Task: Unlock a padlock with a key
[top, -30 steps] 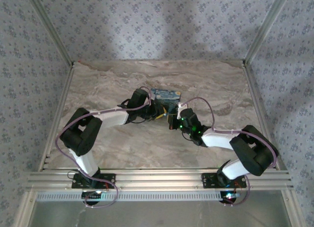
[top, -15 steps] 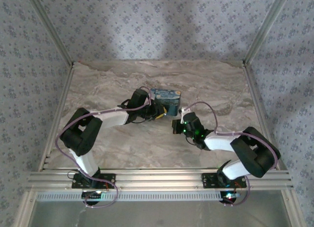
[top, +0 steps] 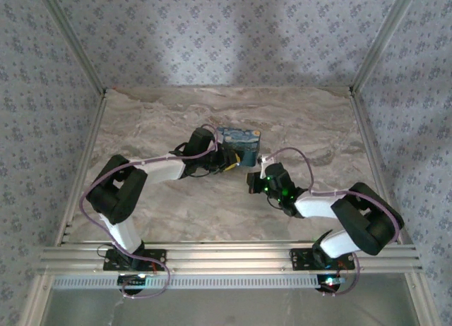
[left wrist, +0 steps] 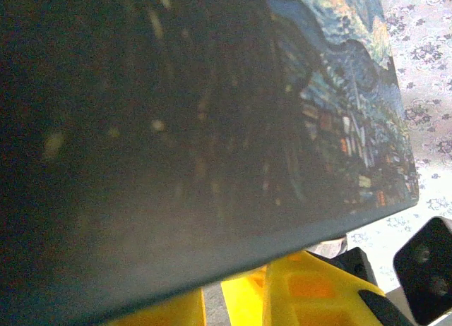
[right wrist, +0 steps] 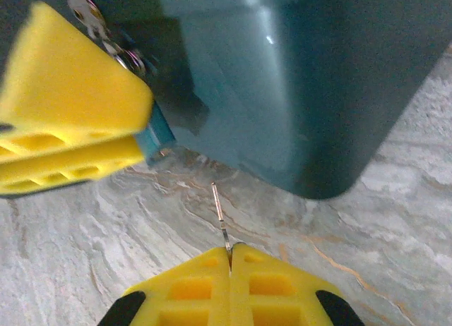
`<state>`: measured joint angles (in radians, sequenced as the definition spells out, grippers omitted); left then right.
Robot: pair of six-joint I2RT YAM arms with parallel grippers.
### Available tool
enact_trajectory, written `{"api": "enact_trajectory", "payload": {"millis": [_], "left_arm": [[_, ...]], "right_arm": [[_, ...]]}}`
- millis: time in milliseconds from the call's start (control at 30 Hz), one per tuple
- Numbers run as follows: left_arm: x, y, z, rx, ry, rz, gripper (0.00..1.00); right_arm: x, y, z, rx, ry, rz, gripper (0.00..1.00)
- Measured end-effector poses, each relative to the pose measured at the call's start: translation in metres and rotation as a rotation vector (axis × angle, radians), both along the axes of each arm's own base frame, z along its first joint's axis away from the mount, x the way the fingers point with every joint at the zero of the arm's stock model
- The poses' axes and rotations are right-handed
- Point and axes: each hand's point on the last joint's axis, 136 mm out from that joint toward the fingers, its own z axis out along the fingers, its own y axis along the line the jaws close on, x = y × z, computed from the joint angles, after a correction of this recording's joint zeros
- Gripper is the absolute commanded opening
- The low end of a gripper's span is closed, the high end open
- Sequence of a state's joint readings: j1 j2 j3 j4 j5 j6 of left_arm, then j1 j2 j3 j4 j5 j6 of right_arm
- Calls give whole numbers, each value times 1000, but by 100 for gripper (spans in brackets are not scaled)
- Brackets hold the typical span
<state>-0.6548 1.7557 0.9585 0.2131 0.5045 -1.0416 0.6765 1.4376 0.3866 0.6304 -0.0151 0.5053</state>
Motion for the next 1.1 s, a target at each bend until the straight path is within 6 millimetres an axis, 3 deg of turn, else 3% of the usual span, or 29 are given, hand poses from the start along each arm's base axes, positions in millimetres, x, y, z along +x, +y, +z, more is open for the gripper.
{"api": "enact_trajectory", "payload": {"millis": [233,1100], "left_arm": [[0,0,0,0,1,-1,21],[0,0,0,0,0,0,21]], "right_arm": [[9,9,12,30,-31,10,0],[2,14,7,26,-18,33,0]]}}
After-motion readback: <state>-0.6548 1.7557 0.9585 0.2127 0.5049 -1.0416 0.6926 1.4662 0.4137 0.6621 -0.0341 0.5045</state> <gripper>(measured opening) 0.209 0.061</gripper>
